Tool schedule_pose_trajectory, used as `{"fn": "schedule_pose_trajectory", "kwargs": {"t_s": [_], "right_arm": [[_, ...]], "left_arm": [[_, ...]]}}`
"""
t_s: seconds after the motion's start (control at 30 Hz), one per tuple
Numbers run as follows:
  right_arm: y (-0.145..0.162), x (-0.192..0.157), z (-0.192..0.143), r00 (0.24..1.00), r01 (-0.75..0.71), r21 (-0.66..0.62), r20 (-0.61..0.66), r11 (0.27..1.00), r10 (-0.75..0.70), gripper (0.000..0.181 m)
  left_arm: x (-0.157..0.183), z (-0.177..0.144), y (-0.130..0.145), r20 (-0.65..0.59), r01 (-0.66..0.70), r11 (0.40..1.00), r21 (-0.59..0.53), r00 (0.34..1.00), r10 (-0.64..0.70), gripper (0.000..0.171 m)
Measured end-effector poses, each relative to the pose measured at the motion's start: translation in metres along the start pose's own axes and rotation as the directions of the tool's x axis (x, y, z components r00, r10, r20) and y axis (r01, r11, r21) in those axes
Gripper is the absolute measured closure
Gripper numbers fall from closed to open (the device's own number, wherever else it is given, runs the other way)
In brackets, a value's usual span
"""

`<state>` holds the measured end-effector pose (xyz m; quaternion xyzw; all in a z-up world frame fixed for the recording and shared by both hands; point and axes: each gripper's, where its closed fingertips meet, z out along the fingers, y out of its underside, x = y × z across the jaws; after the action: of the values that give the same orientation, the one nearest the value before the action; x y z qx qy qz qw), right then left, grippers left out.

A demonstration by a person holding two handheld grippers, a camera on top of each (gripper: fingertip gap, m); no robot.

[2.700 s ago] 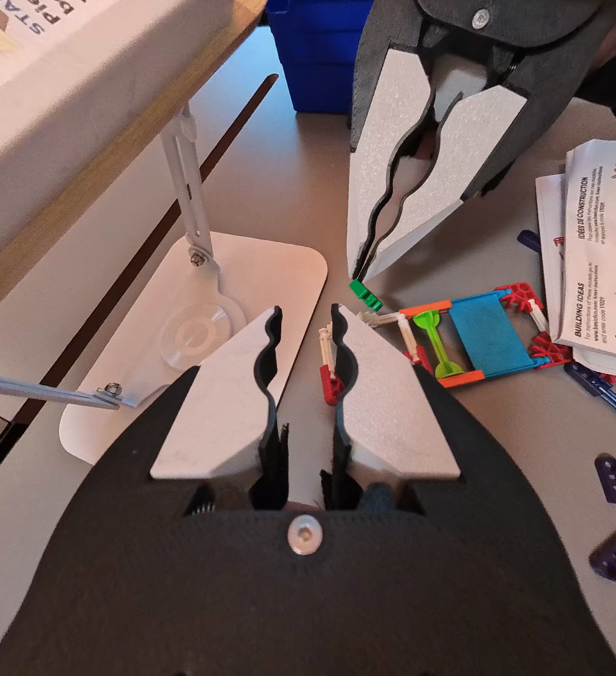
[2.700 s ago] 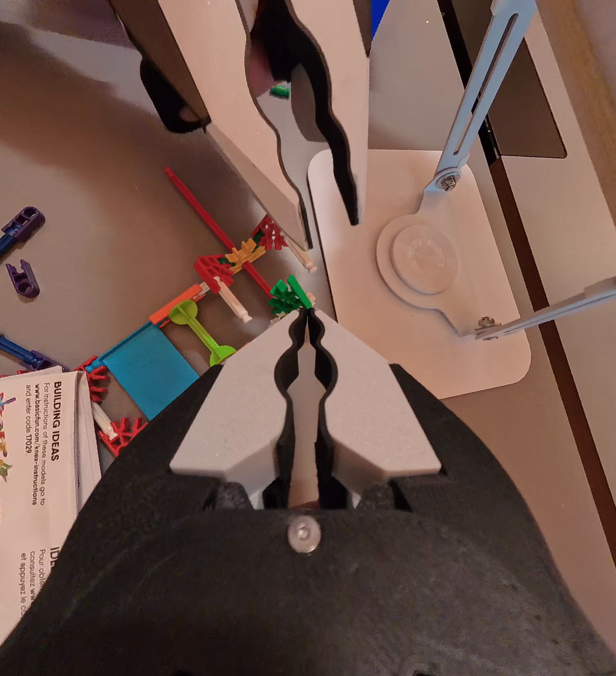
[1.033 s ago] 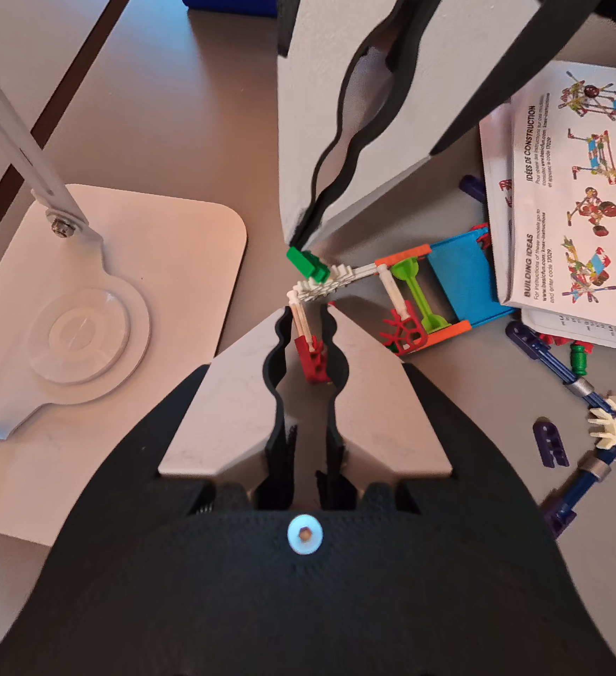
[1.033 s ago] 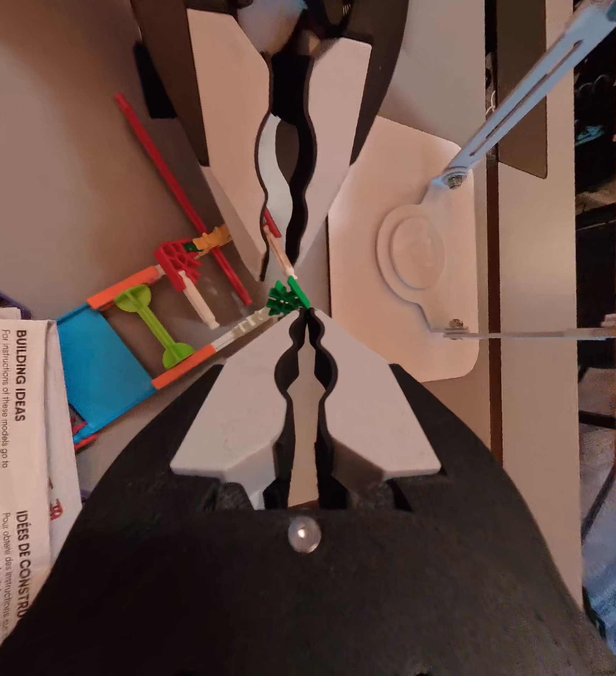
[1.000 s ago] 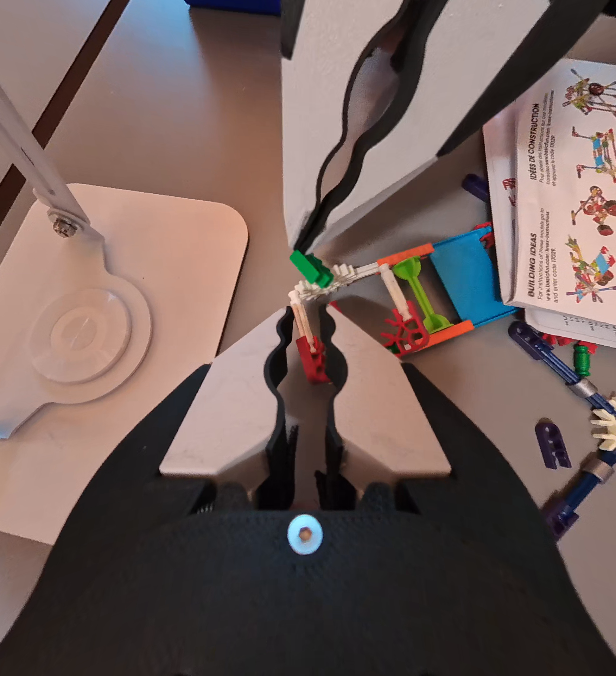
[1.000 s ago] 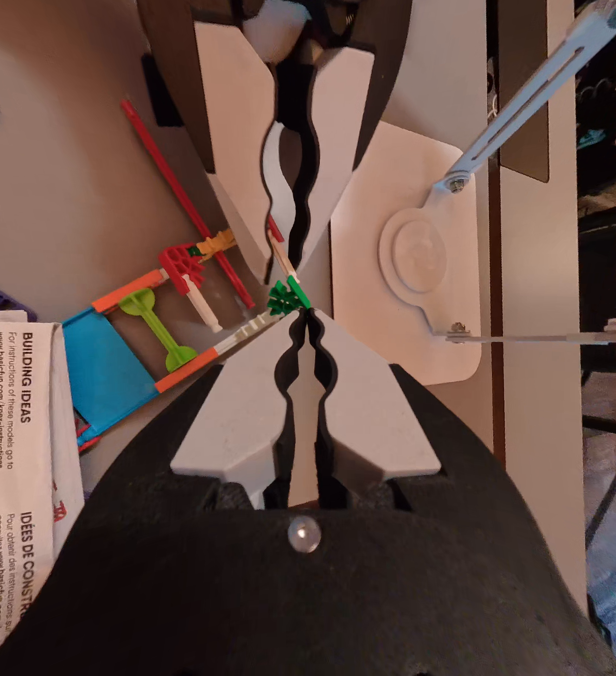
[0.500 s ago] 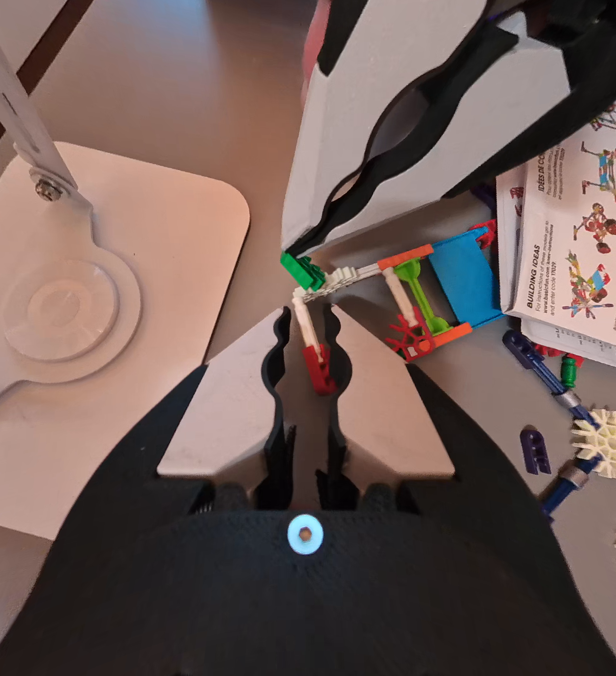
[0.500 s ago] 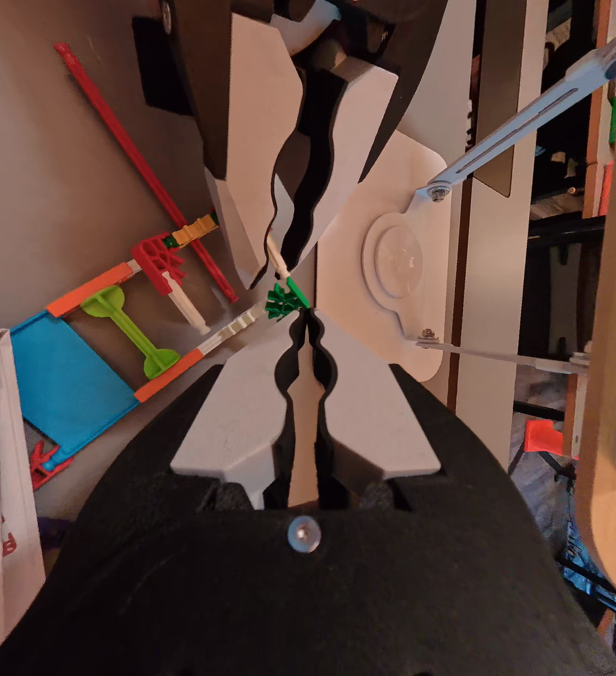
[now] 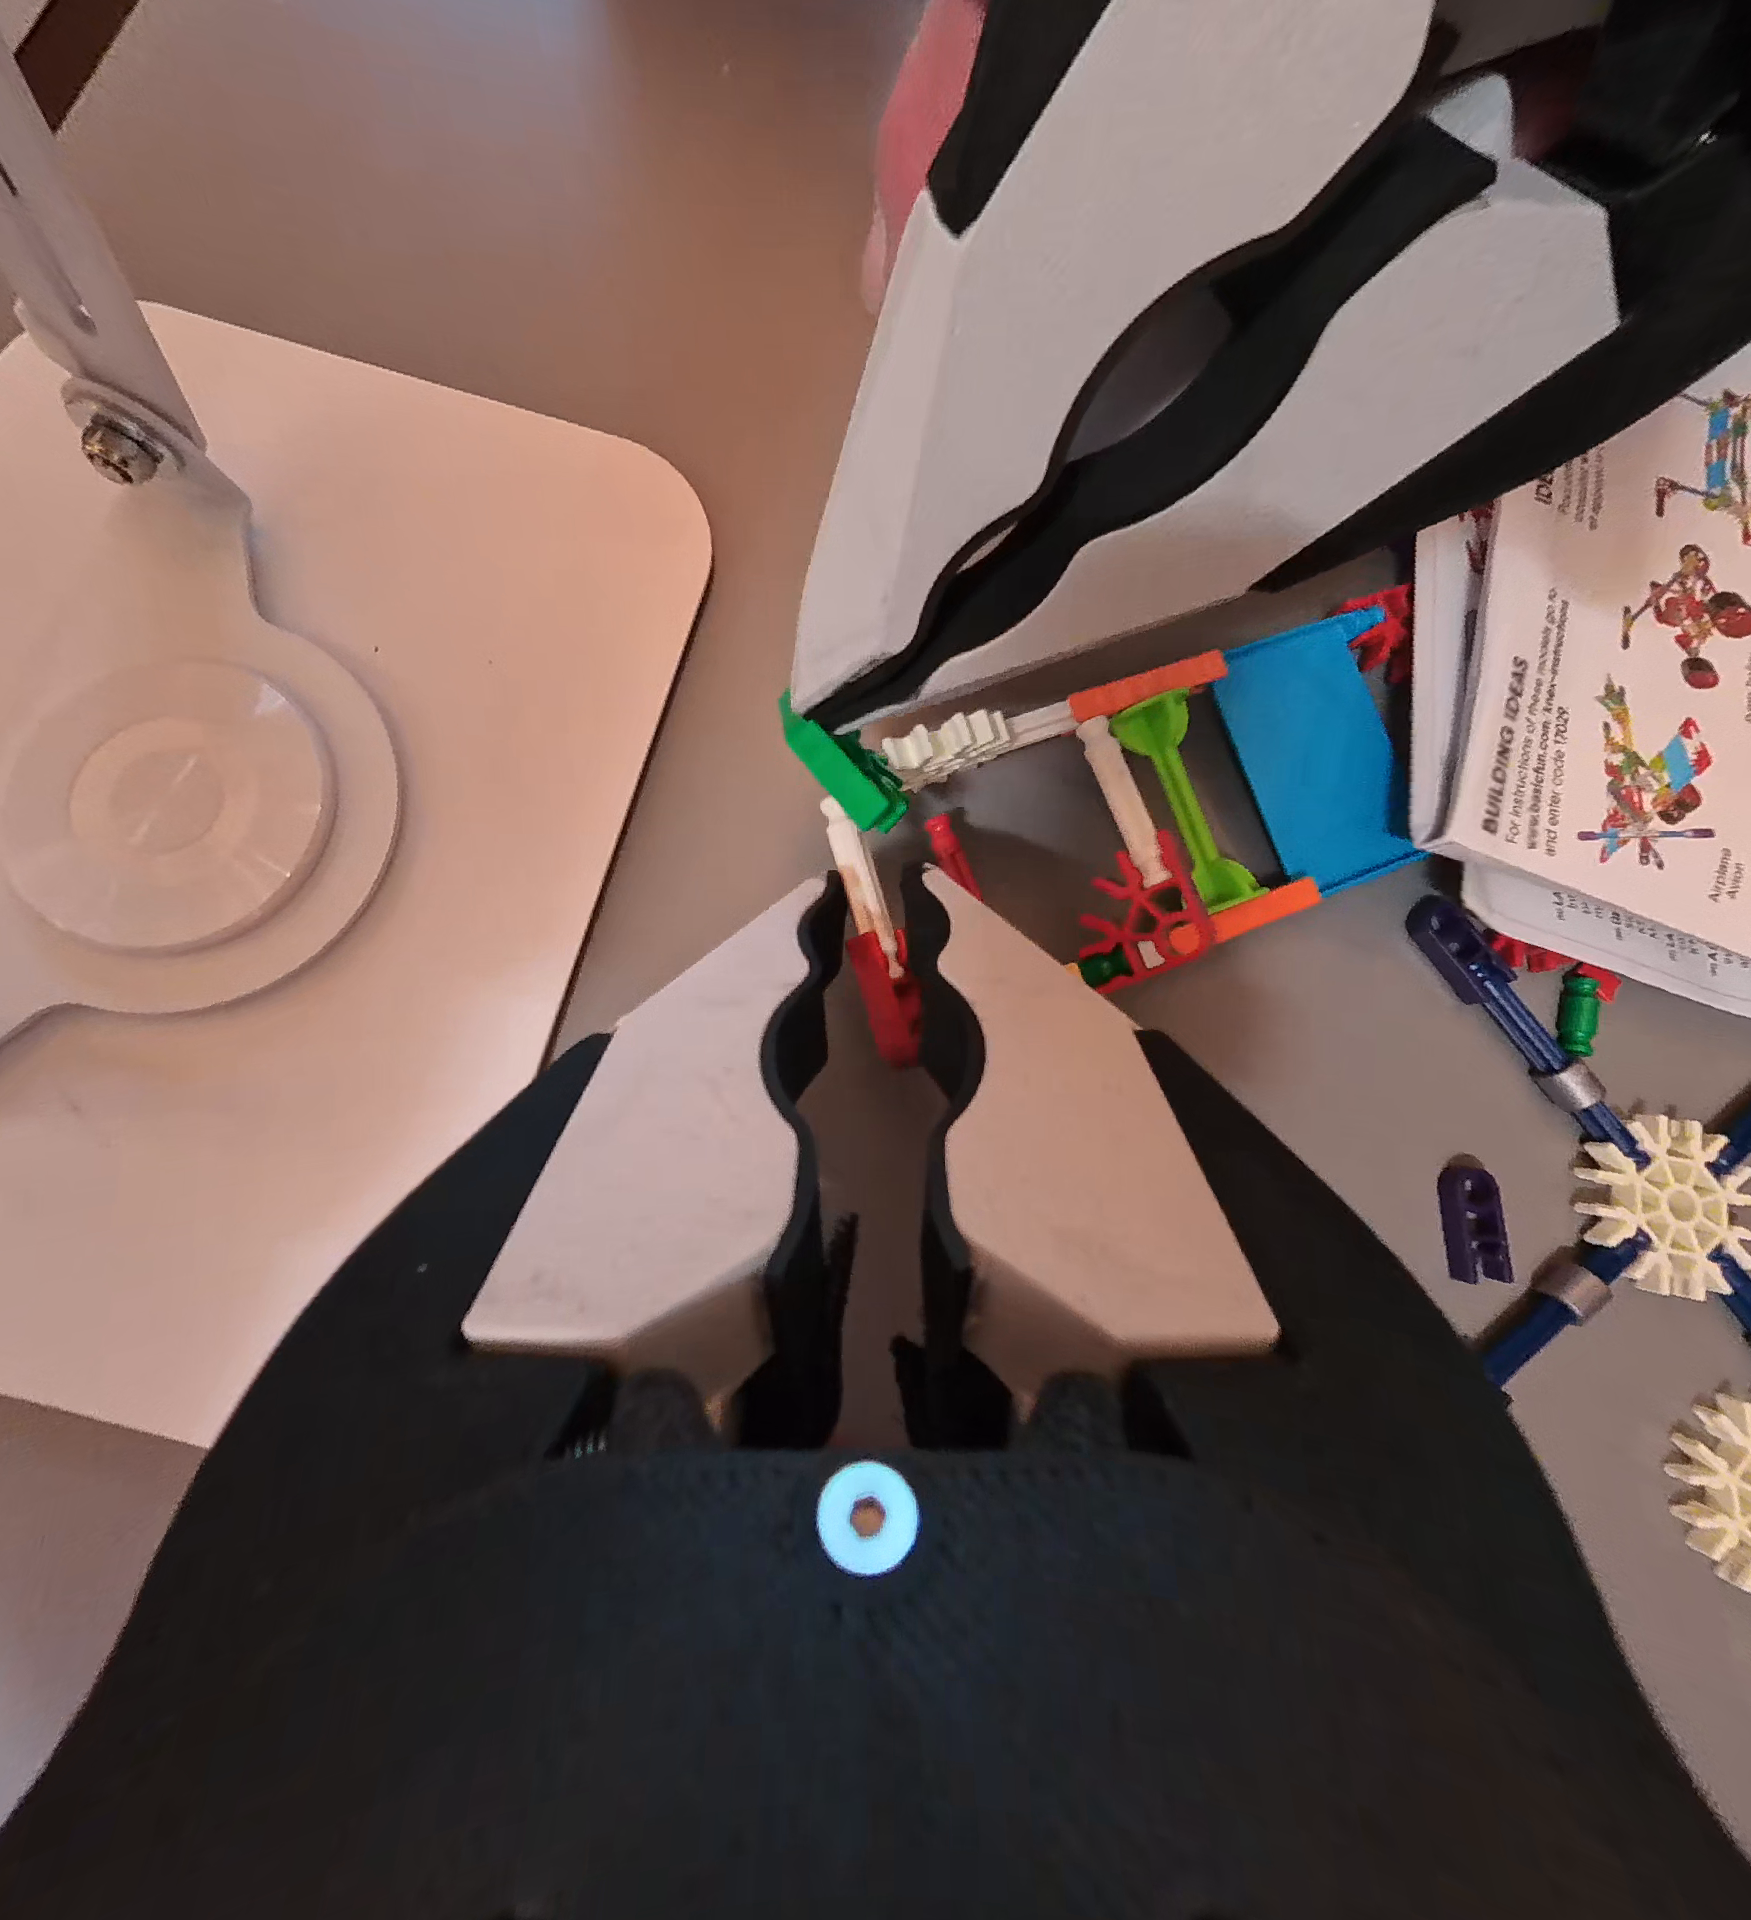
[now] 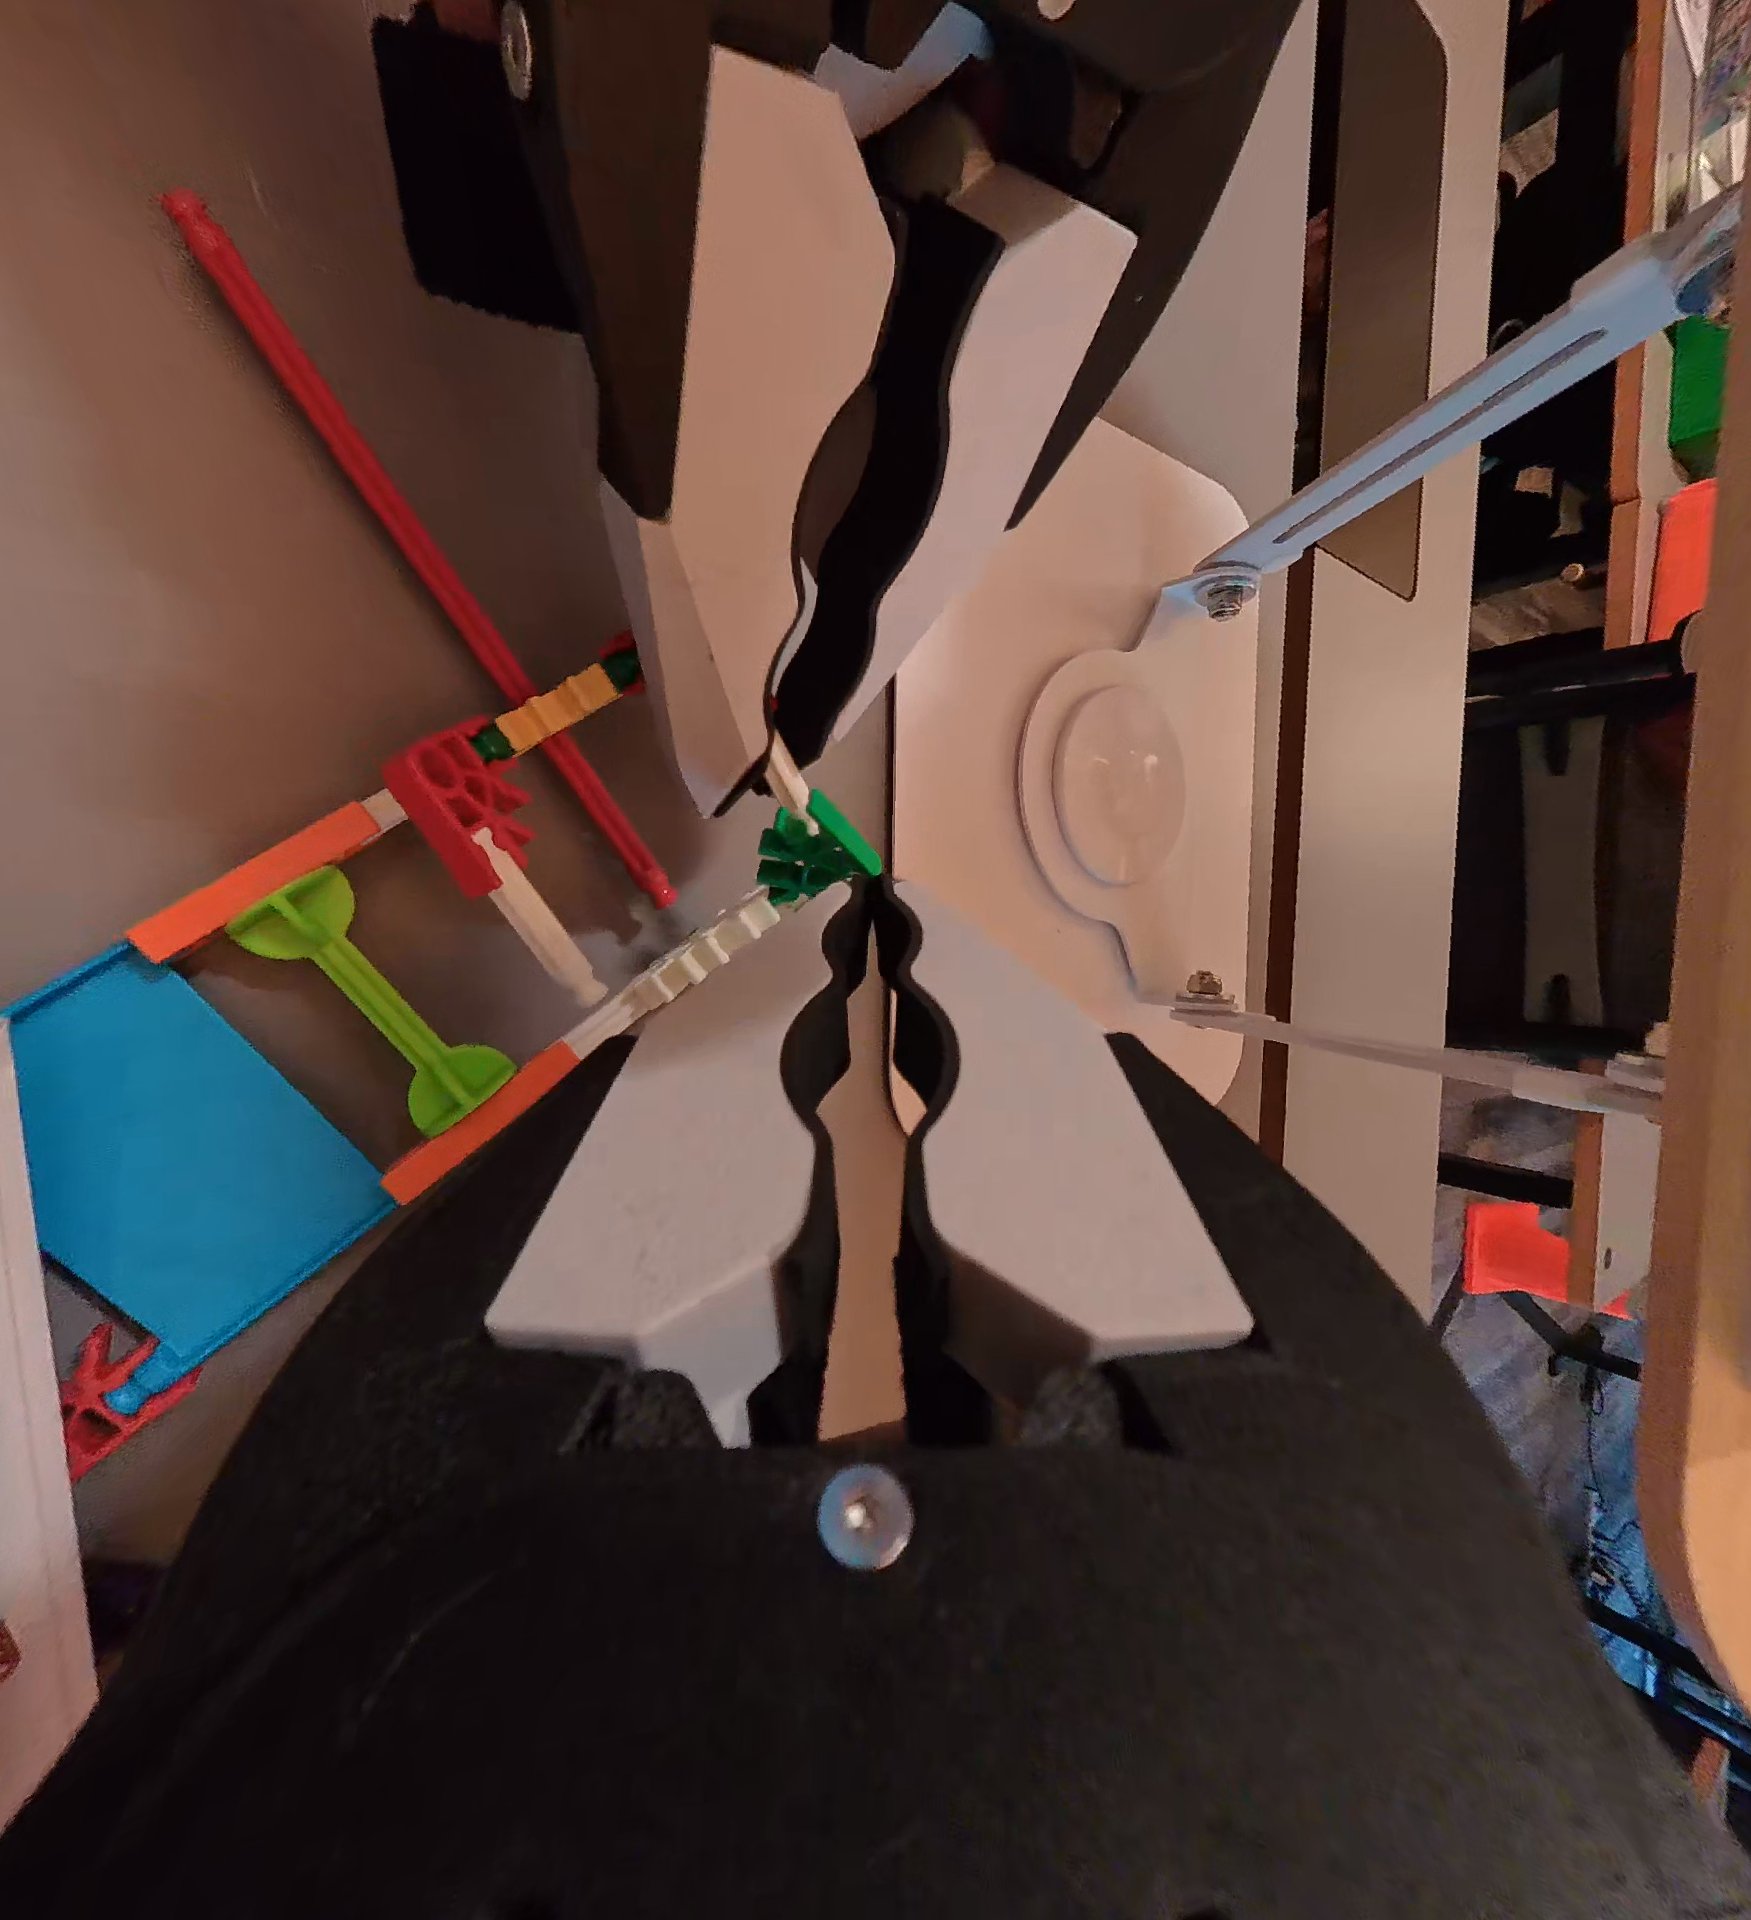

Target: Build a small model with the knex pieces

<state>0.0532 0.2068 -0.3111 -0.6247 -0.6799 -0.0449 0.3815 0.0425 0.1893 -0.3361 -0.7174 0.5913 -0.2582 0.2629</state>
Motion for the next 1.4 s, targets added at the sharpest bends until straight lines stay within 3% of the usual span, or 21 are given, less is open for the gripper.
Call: {"fn": "schedule_pose_trajectory", "kwargs": {"t_s": [0.37, 0.73, 1.03, 1.27, 1.4], "right_arm": [[0.008, 0.002, 0.004, 1.000, -0.009, -0.057, -0.013, 0.998, 0.008, 0.181], [0.006, 0.003, 0.005, 0.995, -0.099, -0.014, 0.017, 0.995, 0.100, 0.181], [0.013, 0.008, 0.005, 0.978, -0.204, 0.017, 0.048, 0.979, 0.203, 0.181], [0.016, 0.007, 0.008, 0.975, -0.217, 0.008, 0.057, 0.976, 0.216, 0.181], [0.018, 0.006, 0.009, 0.975, -0.217, 0.006, 0.059, 0.976, 0.216, 0.181]], "left_arm": [[-0.001, -0.001, -0.006, 0.016, -0.019, 0.999, 0.029, 1.000, 0.019, 0.163], [-0.007, -0.007, -0.001, 0.035, -0.010, 1.000, 0.001, 0.999, 0.010, 0.160], [-0.053, -0.037, -0.007, 0.216, 0.100, 0.993, 0.067, 0.970, -0.112, 0.152], [-0.093, -0.034, 0.021, 0.467, -0.008, 0.995, -0.099, 0.883, 0.053, 0.133], [-0.101, -0.026, 0.029, 0.500, -0.062, 0.985, -0.158, 0.856, 0.134, 0.113]]}}
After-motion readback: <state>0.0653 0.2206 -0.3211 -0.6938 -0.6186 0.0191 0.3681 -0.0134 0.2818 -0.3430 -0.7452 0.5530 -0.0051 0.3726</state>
